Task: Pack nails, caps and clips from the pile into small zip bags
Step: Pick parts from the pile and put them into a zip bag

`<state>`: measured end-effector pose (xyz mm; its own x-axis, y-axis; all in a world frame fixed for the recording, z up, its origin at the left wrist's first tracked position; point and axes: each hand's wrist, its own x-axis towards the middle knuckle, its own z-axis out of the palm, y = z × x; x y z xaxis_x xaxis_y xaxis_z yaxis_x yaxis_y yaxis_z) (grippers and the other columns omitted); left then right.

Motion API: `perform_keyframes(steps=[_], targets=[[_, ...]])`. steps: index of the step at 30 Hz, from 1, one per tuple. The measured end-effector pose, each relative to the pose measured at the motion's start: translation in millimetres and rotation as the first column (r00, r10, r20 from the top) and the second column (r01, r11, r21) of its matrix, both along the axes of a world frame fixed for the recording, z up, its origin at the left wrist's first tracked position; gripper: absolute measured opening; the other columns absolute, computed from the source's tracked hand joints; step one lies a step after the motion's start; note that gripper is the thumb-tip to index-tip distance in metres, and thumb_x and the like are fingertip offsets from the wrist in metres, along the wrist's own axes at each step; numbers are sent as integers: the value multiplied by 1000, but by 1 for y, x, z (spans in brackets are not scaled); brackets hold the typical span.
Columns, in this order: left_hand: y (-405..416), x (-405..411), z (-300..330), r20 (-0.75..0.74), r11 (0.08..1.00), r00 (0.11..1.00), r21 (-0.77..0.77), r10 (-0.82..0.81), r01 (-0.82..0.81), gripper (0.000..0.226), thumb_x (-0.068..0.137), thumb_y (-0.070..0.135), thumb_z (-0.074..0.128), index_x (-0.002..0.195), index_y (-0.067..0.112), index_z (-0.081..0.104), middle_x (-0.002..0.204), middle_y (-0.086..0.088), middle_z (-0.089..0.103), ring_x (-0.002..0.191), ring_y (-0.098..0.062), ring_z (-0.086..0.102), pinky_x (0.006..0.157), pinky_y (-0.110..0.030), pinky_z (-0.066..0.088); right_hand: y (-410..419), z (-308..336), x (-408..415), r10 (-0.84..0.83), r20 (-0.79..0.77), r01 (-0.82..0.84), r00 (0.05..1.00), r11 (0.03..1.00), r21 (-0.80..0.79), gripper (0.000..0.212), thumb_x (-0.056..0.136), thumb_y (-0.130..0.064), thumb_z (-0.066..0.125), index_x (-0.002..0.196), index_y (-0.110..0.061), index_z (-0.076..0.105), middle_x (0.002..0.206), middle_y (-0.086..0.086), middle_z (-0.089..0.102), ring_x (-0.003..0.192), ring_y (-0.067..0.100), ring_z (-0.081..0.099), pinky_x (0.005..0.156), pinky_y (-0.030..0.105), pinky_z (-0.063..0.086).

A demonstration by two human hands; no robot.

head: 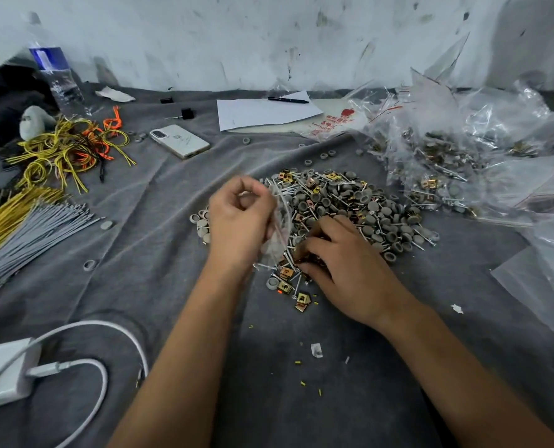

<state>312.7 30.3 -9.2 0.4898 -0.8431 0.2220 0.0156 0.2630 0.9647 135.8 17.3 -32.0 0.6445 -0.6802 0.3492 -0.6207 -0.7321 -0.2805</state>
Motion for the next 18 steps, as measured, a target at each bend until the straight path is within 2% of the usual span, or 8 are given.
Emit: perform_keyframes(steps=[3,5,8,10,12,15,18], targets=[[-3,-11,-9,40,999,998,5,-41,41,22,89,-11,60,78,8,58,46,1,48,36,-13,41,39,-19,32,-1,1,-3,-4,-16,5,1000,1000,25,24,96,-35,67,106,-14,69,112,-3,50,114,15,41,92,30,45],[-3,-15,-13,37,997,996,8,-81,81,18,88,-12,59,81,4,58,45,1,47,37,-15,40,41,-22,32,-1,2,-4,-15,7,15,1000,1000,1,21,97,-30,66,102,-10,69,108,-1,53,110,17,43,91,31,44],[-3,-19,-15,77,992,990,29,-122,120,18,88,-13,59,83,4,58,45,3,47,36,-14,42,40,-21,34,-3,4,-11,-71,223,72,972,997,4,11,98,-16,64,99,-6,67,101,2,60,100,20,53,85,32,45],[-2,-19,-14,101,987,983,44,-156,153,18,89,-12,60,83,5,58,45,4,49,35,-14,44,39,-20,34,-6,6,-17,-108,397,103,911,994,34,6,100,-9,61,100,-6,66,93,1,66,87,16,62,76,31,50],[-2,-20,-14,133,982,973,66,-187,180,17,89,-12,61,84,3,59,44,4,48,34,-14,47,39,-20,35,-6,8,-21,-102,500,101,860,994,30,6,99,-5,62,99,-6,67,85,0,69,79,11,66,69,27,51],[-3,-21,-15,154,980,969,70,-194,185,17,87,-13,63,82,3,60,46,3,45,38,-15,44,43,-21,36,-4,9,-20,-42,499,64,866,998,-26,4,96,-6,69,99,-5,71,88,0,71,81,7,66,72,21,52],[-3,-21,-14,152,982,971,67,-186,178,18,86,-11,64,80,6,60,51,1,40,48,-16,36,48,-21,33,-3,9,-20,9,427,25,904,997,-72,10,89,-8,77,98,-6,75,95,1,72,86,10,65,79,25,54]])
